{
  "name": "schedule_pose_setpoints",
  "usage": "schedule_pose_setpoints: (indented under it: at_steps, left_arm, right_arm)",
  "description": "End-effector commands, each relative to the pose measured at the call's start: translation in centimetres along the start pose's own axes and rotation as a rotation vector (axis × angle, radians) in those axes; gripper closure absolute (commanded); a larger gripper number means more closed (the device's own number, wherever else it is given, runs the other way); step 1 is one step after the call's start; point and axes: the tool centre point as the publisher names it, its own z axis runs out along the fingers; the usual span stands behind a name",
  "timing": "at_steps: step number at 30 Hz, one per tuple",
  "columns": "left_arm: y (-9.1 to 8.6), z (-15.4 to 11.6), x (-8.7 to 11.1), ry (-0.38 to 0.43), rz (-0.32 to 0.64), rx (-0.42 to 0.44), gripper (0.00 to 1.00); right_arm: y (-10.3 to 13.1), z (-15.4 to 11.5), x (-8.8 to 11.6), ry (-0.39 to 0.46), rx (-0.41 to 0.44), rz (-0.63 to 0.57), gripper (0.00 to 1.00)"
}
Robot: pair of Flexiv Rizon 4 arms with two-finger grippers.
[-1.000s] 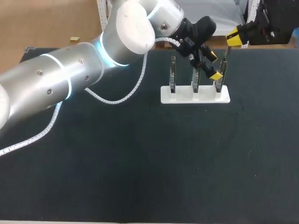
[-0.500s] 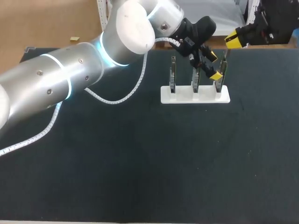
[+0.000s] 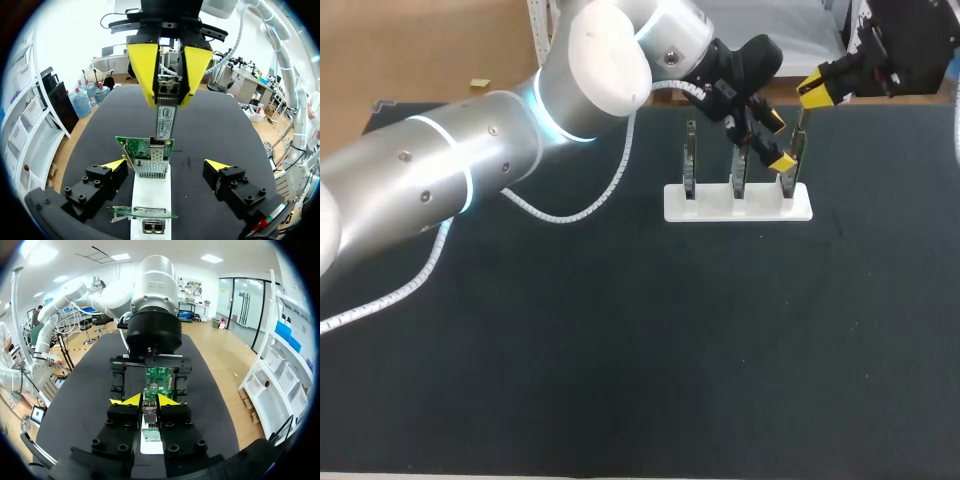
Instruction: Pick up the optical module with the left hand, and insert it into the network port with the right hand.
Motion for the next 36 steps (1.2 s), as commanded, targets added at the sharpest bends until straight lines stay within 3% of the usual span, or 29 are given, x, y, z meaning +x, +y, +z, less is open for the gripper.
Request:
schedule_pose_setpoints:
  at_steps: [1,36]
  left_arm:
    - [0.11,-0.01,-0.09,0.005,-0.002,0.002,0.00]
    - [0.11,-0.01,-0.09,0.005,-0.002,0.002,0.00]
  right_arm:
    - [-0.28,0.12,0.27,0.004,-0.004,0.004,1.00]
    - [-0.55,0.24,0.25,0.004,-0.002,0.008,1.00]
